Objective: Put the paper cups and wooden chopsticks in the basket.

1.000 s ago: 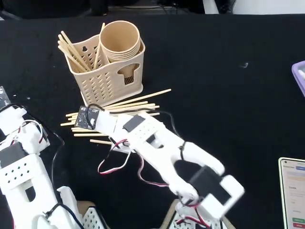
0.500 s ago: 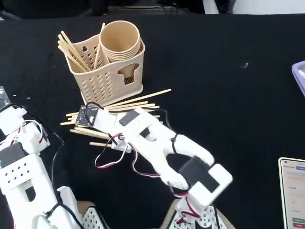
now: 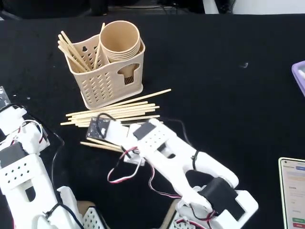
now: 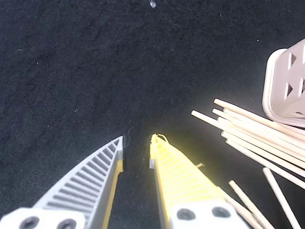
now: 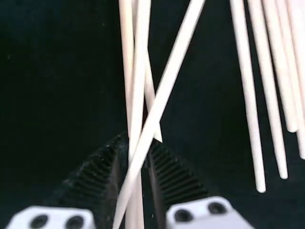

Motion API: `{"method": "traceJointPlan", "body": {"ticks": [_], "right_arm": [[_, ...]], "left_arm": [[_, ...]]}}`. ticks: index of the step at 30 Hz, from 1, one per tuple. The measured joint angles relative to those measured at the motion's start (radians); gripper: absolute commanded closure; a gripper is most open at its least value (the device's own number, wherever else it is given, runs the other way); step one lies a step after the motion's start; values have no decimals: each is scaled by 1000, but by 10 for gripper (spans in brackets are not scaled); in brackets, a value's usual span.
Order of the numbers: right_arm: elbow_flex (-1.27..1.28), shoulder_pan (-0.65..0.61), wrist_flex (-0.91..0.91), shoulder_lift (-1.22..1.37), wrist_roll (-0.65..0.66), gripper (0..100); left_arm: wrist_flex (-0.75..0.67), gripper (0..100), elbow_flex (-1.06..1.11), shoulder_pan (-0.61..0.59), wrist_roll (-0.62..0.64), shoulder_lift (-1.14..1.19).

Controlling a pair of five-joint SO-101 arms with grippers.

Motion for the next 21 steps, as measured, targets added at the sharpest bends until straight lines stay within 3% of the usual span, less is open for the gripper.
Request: {"method": "traceJointPlan", "body": {"ticks": [4,21], "right_arm": [[2,0,-15,23,0,765],[-222,0,-17,239,0,797]], "left_arm": [[0,898,0,0,0,0],[0,898,0,0,0,0]]}}
